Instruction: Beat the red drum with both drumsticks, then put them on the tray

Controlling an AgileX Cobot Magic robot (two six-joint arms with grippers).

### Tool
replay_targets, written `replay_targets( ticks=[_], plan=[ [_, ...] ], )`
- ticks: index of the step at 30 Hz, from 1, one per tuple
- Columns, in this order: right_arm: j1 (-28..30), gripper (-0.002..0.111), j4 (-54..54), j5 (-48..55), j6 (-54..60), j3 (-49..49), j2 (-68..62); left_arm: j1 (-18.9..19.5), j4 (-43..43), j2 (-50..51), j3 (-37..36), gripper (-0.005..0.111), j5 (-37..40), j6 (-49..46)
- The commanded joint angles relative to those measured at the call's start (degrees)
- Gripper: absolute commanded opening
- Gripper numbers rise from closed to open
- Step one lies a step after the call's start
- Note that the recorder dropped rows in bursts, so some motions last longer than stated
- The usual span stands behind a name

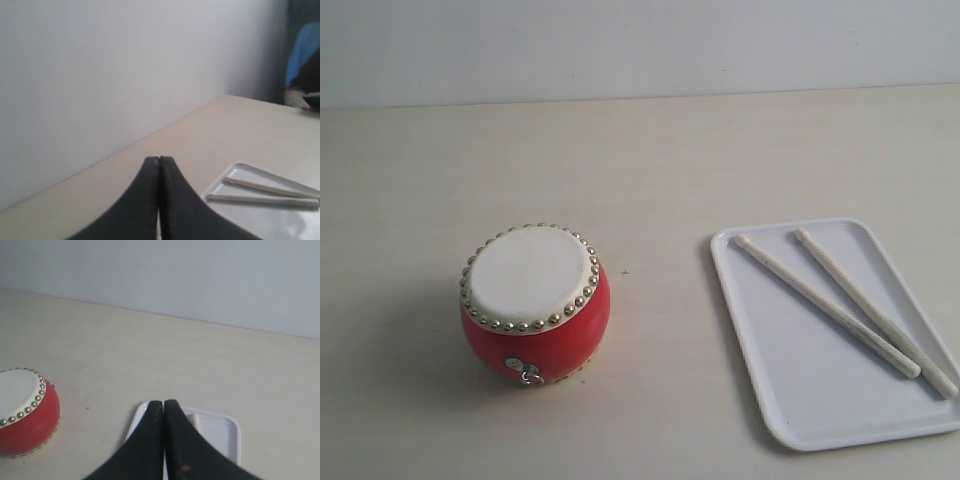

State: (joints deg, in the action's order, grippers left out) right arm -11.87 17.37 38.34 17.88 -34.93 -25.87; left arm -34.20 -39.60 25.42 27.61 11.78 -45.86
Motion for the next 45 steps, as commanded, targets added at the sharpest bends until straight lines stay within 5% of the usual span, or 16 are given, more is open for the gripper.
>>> replay_targets(
  ticks=[1, 6, 11, 16, 20, 27, 40, 42, 45],
  plan=[
    [0.16, 0.000, 0.42, -0.49, -0.18, 0.40, 0.48, 13.79, -1.47, -7.12, -0.27, 0.000, 6.80, 4.42],
    [0.16, 0.000, 0.42, -0.49, -0.05, 0.40, 0.48, 25.17, -1.64, -11.52, -3.86, 0.000, 8.34, 4.42],
    [0.16, 0.000, 0.42, -0.49, -0.18, 0.40, 0.48, 30.64, -5.05, -13.34, -13.95, 0.000, 2.60, 4.42],
    [0.16, 0.000, 0.42, -0.49, -0.18, 0.40, 0.48, 31.12, -10.30, -19.31, -27.33, 0.000, -8.47, 4.42],
    [0.16, 0.000, 0.67, -0.59, -0.08, 0.29, 0.48, 31.41, -4.87, -25.42, -27.61, 0.000, -1.80, -1.38],
    [0.16, 0.000, 0.62, -0.68, -0.08, 0.29, 0.54, 31.56, -5.15, -25.42, -27.61, 0.000, -1.24, -4.86],
    [0.16, 0.000, 0.62, -0.69, -0.19, 0.29, 0.54, 31.56, -4.54, -25.42, -27.61, 0.000, -8.97, -4.70],
    [0.16, 0.000, 0.62, -0.69, -0.19, 0.29, 0.54, 31.56, 1.54, -25.42, -27.61, 0.000, -8.75, 1.30],
    [0.16, 0.000, 0.62, -0.69, -0.08, 0.29, 0.54, 31.56, 29.35, -25.42, -27.61, 0.000, -6.95, 27.18]
  ],
)
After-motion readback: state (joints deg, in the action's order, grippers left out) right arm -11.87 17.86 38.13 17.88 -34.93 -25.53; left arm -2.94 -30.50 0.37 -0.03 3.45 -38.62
